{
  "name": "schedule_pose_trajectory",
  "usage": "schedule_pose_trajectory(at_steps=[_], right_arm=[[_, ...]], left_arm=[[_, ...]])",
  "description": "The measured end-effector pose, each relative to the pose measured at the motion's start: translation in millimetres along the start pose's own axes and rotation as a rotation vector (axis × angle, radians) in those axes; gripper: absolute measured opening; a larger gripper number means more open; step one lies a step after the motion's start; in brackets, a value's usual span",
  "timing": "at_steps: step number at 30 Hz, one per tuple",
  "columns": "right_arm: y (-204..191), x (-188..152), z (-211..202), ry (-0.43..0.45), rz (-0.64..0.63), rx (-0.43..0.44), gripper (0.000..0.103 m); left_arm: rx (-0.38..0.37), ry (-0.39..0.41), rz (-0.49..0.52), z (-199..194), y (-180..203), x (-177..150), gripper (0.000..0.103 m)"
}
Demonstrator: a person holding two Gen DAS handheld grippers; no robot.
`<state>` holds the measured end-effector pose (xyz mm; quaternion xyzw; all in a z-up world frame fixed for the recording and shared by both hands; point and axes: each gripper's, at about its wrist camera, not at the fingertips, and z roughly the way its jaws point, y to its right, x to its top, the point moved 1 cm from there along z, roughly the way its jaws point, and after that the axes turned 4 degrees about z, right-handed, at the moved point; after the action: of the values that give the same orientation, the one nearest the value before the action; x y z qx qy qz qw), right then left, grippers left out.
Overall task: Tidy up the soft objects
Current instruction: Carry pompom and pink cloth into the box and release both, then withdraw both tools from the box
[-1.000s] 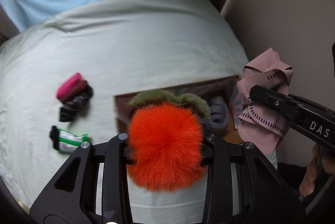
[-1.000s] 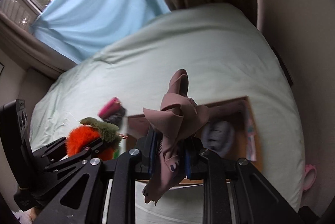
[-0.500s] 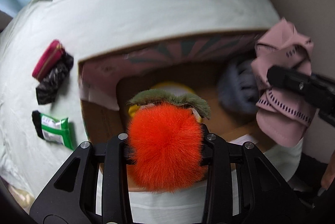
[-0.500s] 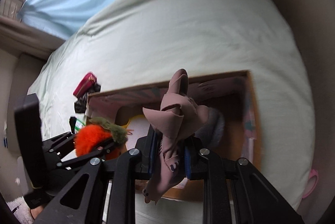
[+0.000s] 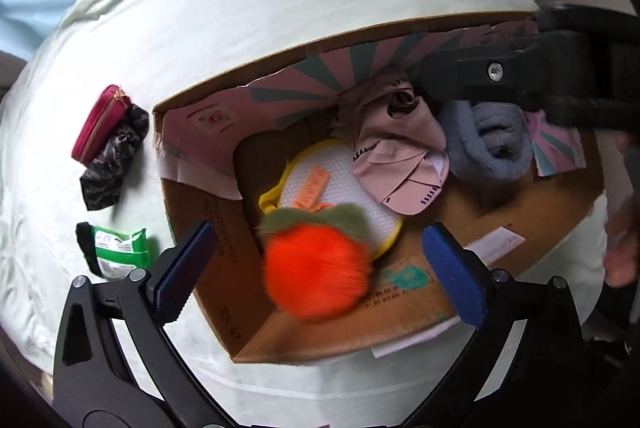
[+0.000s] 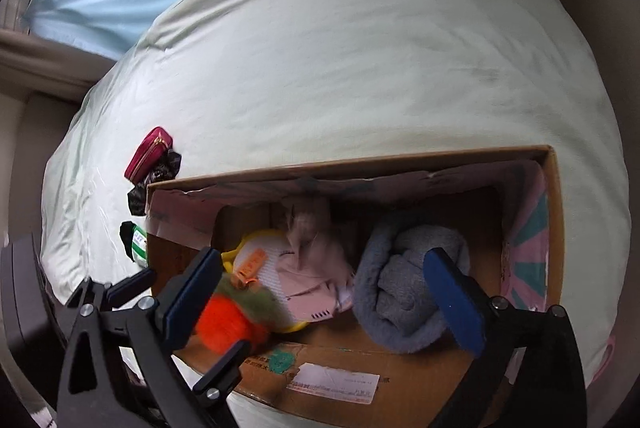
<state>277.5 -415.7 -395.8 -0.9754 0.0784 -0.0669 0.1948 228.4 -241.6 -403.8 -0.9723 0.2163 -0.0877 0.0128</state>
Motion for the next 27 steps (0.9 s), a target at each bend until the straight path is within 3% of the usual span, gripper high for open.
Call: schedule_pose_trajectory(at_steps=[10, 19, 27], right_arm=[[-10, -13, -31, 0.072, 0.005, 0.003, 0.1], [-37, -35, -107, 0.197, -0.043, -0.053, 0.1], [-74, -73, -178, 0.305, -0.085, -0.083, 0.1]], left_arm=[[-0.025, 0.076, -0.047, -45, -10, -7, 0.103], [-0.02, 0.2, -0.072, -121, -24, -27, 0.103], [-0.023, 0.325, -0.131, -200, -54, -69, 0.103]])
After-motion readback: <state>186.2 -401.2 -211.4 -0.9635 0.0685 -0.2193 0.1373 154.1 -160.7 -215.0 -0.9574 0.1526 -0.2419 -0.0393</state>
